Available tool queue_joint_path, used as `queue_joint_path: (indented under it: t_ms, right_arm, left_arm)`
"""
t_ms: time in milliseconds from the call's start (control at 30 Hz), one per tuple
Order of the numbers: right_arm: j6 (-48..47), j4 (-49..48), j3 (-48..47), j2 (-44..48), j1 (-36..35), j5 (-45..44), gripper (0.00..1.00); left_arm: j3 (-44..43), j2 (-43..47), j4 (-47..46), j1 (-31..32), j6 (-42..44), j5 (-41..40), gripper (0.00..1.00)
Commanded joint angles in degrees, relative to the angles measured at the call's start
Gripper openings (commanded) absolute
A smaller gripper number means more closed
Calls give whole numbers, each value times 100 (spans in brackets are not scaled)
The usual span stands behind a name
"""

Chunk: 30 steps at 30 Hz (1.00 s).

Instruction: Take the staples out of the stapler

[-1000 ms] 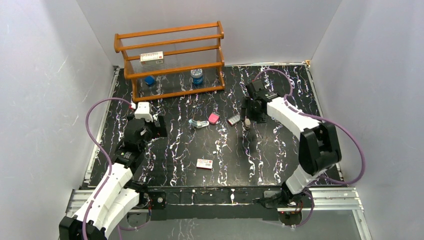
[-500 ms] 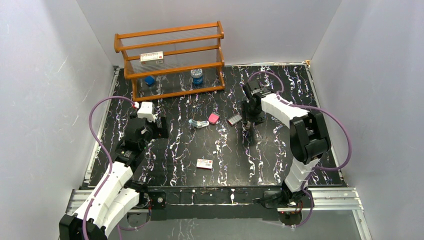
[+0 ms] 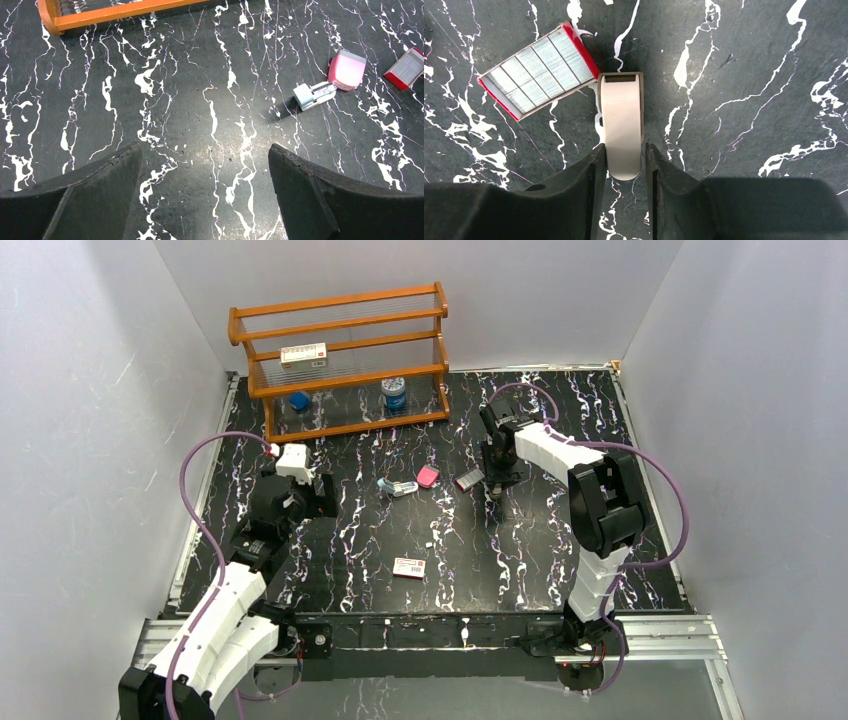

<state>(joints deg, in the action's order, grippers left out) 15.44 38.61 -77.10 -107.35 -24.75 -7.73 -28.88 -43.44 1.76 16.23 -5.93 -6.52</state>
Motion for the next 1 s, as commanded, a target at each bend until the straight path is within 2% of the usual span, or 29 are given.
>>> queue_joint_path:
  t_ms: [0, 100, 300, 467, 600, 767, 967]
  right_arm:
    - [-69, -21, -194, 113, 28, -220, 38]
    - [-70, -48, -63, 356, 30, -293, 29]
    - [-35, 63, 423, 1200, 22, -199, 26]
    - [-48, -207, 1514, 2221, 17, 1147, 26]
    - [85, -356, 2272, 2821, -205, 1864, 25]
    - [130, -71, 2533, 3096, -843, 1692, 24]
    - [83, 98, 2586, 3036, -1633, 1082, 24]
  left_arm:
    - [-205, -21, -27, -19, 55, 107, 93]
    - [-206, -42, -27, -20, 49, 132, 93]
    - [-242, -128, 6, -16, 12, 163, 93]
    - [-350, -200, 36, -23, 13, 629, 94]
    - [-334, -172, -133, -17, 62, 1549, 95]
    - [-232, -181, -443, -23, -31, 2483, 95]
    - [-235, -252, -572, -22, -186, 2957, 96]
